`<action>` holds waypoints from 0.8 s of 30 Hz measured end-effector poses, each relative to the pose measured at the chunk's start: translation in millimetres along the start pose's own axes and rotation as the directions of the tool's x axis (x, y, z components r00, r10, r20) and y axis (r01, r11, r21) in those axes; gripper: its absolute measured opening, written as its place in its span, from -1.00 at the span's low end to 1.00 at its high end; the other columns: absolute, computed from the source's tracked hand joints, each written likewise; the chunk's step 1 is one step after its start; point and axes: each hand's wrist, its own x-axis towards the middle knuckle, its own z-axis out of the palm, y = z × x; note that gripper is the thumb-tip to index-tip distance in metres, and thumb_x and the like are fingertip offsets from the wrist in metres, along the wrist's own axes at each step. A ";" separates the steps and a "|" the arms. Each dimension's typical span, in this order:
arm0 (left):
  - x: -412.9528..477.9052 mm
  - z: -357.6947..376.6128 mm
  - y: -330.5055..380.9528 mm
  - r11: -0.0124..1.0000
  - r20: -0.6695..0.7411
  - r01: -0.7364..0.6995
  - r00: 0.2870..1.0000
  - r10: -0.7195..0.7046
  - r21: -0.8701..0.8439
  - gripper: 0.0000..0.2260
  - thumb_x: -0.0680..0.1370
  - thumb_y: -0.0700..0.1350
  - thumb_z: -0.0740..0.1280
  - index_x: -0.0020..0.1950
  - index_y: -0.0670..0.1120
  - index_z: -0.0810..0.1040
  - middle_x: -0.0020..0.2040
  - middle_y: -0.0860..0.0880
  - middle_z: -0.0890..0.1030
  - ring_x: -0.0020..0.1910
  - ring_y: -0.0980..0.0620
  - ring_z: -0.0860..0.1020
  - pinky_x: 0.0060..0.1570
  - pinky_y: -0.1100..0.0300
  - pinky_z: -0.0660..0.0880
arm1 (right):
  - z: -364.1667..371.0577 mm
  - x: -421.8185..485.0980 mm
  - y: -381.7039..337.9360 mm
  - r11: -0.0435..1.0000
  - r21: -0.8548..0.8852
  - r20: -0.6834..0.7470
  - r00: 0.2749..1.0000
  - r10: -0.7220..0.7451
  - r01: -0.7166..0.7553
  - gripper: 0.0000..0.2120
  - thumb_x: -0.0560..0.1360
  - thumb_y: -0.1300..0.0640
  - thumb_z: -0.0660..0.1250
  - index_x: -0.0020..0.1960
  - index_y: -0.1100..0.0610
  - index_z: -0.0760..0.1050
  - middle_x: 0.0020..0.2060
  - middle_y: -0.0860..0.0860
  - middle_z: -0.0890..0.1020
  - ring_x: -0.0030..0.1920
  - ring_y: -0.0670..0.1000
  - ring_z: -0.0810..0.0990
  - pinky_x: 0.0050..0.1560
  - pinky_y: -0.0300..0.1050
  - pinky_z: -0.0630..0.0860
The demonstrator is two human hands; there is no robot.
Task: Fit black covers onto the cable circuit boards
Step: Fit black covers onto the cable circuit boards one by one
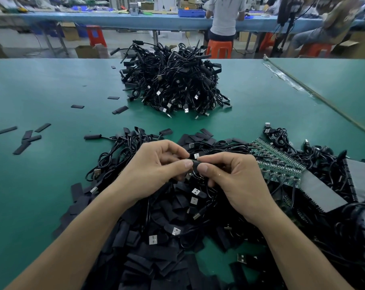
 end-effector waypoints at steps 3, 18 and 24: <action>1.0 0.1 -1.2 0.999 -0.028 0.041 0.999 -0.040 0.016 -0.88 0.51 -0.08 0.46 -0.13 -0.13 0.66 -0.24 -0.07 0.73 -0.34 0.13 0.64 -0.38 0.44 0.43 | -0.1 0.7 2.0 1.000 0.004 -0.055 0.998 -0.008 0.008 -0.89 0.44 0.18 0.52 -0.08 0.00 0.71 -0.34 -0.06 0.70 -0.44 -0.13 0.57 -0.40 -0.38 0.42; 2.4 -4.8 -5.4 0.988 0.036 -0.032 0.999 0.027 0.153 -0.89 0.54 -0.10 0.44 -0.19 -0.04 0.66 -0.26 0.01 0.72 -0.34 0.16 0.61 -0.35 0.45 0.42 | 3.3 -1.6 2.7 0.991 -0.113 -0.030 0.997 -0.069 0.065 -0.81 0.43 0.14 0.53 0.03 -0.03 0.69 -0.23 -0.21 0.70 -0.25 -0.21 0.64 -0.20 -0.37 0.50; 1.7 -5.9 -5.3 0.965 0.062 -0.110 0.993 0.097 0.240 -0.89 0.55 -0.08 0.43 -0.18 -0.01 0.66 -0.27 0.05 0.71 -0.32 0.13 0.63 -0.26 0.33 0.52 | 3.5 -2.3 4.5 0.988 -0.126 -0.050 0.994 -0.098 0.091 -0.88 0.46 0.10 0.50 -0.04 -0.09 0.68 -0.30 -0.22 0.67 -0.36 -0.14 0.61 -0.34 -0.41 0.43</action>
